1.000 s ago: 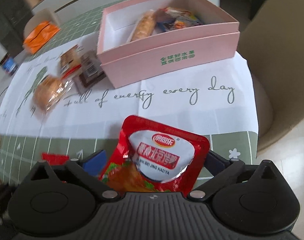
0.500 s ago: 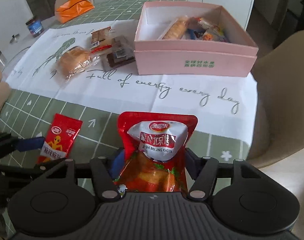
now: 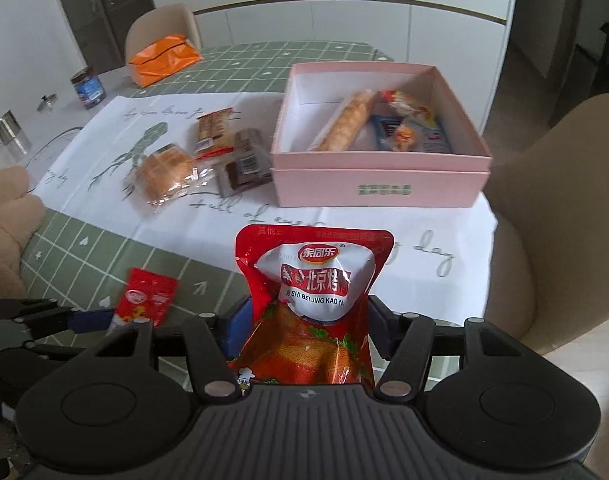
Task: Organize snacks
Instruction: 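Carry both packets over the pink box and open both tools to drop them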
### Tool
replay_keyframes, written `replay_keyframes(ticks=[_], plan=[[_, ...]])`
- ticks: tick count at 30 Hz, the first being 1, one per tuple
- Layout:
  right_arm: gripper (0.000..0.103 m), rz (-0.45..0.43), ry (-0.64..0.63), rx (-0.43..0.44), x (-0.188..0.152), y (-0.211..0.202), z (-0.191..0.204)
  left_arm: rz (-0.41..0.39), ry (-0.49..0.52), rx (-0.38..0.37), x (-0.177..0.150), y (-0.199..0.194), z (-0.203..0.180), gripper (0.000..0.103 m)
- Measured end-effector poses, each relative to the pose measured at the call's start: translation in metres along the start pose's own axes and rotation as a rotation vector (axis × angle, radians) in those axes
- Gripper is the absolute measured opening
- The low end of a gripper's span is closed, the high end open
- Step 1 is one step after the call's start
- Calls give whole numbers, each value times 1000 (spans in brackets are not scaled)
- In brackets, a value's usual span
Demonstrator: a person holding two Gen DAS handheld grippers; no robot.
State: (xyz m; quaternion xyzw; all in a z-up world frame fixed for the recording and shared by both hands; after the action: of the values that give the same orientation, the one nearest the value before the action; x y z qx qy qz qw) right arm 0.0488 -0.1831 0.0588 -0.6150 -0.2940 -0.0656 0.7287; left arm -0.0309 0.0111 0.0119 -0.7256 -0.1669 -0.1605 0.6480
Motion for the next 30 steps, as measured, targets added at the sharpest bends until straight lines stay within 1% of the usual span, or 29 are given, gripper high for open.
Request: replay_keyframes(ticks=[2,4,7,8,10,12,14,16,18,19,20,21,22,23,26,27,30], plan=[[60,-1,11,-20,-1,-3,-7,-29,13,-2,2,-9,-2,49],[60,-8,20,-31,-2,-10,-15,-61,3,-24,10,-20,-3,49],[60,-45,45,-28,5,-26,-29,-131,-46,-121,40,-49,-1,49],[60,-70,54,-21,10,-35,-33,-166,-50,-150,55,-61,-2,49],[60,-154,53,-16,31,-62,-41,-248,-32,-186,90,-86,-6,49],[60,-246,38,-21,60,-91,-45,-343,-2,-223,135,-115,-14,49],[61,-330,25,-4,95,-119,-48,-420,30,-259,180,-137,-25,50],[61,-372,30,28,130,-137,-52,-463,45,-301,221,-147,-38,52],[63,-380,43,65,163,-142,-55,-455,37,-339,253,-138,-45,55],[70,-370,46,75,177,-138,-56,-425,15,-351,268,-124,-47,57],[82,-348,49,94,193,-129,-58,-392,-13,-359,277,-108,-46,58],[84,-326,58,116,204,-117,-59,-366,-48,-355,283,-92,-42,55],[84,-302,76,128,213,-103,-63,-344,-86,-332,285,-75,-36,52],[84,-278,95,129,220,-86,-71,-315,-107,-295,283,-57,-31,52],[84,-225,122,107,220,-46,-91,-234,-112,-243,270,-20,-16,52],[84,-207,135,99,216,-34,-98,-216,-118,-214,266,-11,-11,52],[84,-135,182,117,190,-6,-115,-182,-148,-112,260,15,11,52]])
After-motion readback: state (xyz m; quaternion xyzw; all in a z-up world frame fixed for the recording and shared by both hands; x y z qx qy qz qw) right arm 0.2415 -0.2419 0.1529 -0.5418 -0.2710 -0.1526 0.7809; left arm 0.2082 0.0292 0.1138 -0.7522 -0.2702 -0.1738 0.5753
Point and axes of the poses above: each gripper's, at about its wrist camera, not at the fingertips, and y roughly the way its jaws point, z to its left, x to its top, the point moved 4 cm from there along y, roughly the way its jaws point, and after that the axes turned 5 degrees about z, right-handed, at the moved point
